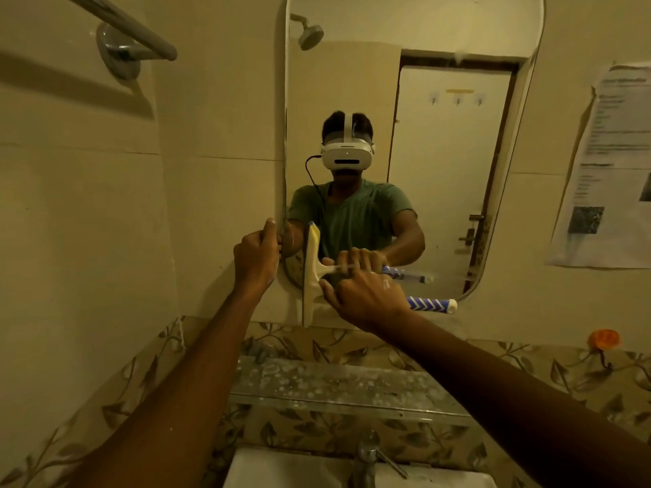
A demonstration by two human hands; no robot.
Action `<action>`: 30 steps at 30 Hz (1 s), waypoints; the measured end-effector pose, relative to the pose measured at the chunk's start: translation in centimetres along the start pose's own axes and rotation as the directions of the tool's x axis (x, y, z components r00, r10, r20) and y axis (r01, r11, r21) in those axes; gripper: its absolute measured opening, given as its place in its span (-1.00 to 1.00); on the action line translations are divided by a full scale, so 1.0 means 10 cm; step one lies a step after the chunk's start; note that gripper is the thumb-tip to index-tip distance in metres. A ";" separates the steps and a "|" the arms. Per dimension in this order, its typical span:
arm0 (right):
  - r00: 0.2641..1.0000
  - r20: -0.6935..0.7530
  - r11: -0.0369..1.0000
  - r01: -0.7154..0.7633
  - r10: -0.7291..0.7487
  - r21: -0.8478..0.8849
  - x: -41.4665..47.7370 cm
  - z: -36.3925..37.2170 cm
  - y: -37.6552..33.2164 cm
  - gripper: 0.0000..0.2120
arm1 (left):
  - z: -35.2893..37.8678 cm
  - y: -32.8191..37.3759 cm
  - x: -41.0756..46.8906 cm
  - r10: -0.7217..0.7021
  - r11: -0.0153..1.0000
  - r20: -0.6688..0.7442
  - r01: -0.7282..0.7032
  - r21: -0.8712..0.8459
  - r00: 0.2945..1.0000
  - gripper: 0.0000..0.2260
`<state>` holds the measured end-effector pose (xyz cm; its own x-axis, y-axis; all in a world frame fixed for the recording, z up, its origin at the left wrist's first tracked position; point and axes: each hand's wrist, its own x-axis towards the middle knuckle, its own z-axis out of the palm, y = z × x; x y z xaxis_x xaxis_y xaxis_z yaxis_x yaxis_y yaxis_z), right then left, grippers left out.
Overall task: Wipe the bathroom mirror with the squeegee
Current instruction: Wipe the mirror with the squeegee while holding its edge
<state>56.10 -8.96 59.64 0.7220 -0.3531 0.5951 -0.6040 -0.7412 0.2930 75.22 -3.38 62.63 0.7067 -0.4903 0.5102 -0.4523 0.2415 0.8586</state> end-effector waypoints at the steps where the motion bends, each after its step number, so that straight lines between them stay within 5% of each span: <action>1: 1.000 0.013 1.000 -0.021 0.021 0.005 -0.06 0.02 0.08 -0.36 | 0.01 0.00 0.00 -0.003 1.000 -0.010 0.003 0.005 1.000 -0.55; 19: 0.933 0.095 0.937 -0.338 0.346 -0.090 -1.18 -0.09 1.28 -0.25 | 0.18 0.05 -0.20 0.066 0.984 -0.134 -0.042 0.176 0.989 -0.59; 30: 0.906 0.144 0.917 -0.385 0.397 -0.109 -1.54 -0.14 1.60 -0.33 | 0.30 0.14 -0.42 0.008 0.990 -0.175 0.016 0.137 0.985 -0.64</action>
<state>34.86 -14.63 56.23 0.4630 -0.6970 0.5476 -0.8681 -0.4814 0.1212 70.02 -3.46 61.59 0.7874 -0.3341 0.5181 -0.5112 0.1160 0.8516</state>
